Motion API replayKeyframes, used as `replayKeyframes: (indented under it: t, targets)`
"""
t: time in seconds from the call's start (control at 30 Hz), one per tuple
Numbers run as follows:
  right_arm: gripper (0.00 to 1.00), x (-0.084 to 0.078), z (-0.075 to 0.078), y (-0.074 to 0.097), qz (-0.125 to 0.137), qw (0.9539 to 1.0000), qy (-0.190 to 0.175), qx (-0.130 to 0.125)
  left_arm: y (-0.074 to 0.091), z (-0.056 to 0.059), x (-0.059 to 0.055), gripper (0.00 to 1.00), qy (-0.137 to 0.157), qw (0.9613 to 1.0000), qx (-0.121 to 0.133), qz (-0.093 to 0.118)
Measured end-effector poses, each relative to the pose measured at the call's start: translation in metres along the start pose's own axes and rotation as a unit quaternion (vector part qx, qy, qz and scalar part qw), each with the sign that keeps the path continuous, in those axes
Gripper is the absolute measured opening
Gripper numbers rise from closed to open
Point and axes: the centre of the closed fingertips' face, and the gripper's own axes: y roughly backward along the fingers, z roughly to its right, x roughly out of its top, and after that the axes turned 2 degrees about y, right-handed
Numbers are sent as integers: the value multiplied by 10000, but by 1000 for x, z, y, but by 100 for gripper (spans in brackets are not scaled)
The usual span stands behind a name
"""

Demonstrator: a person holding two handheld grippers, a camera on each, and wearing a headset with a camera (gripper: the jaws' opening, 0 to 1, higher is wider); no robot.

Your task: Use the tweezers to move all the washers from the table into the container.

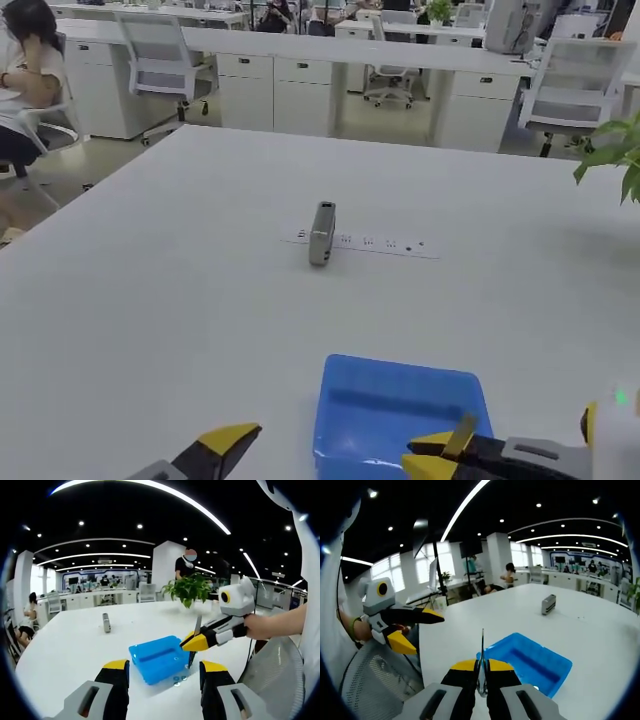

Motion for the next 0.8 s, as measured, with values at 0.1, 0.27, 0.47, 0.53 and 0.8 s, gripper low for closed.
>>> replayKeyframes:
  t: [0.1,0.27,0.47,0.53,0.8]
  targets:
    - [2,5,1,1,76,9999,-83,-2,0,-1,0,55,7,10000,17,12]
    - [2,12,6,1,175,9997,-181,-24,1,-1,1,55,27,10000,20,27]
    - [2,19,9,2,251,9994,-245,-62,1,-1,1,55,13,10000,24,30]
    - [2,21,11,2,265,9993,-248,-81,1,-1,2,55,22,10000,37,40]
    - [2,27,19,2,317,9990,-281,-144,2,-4,3,55,47,9999,82,84]
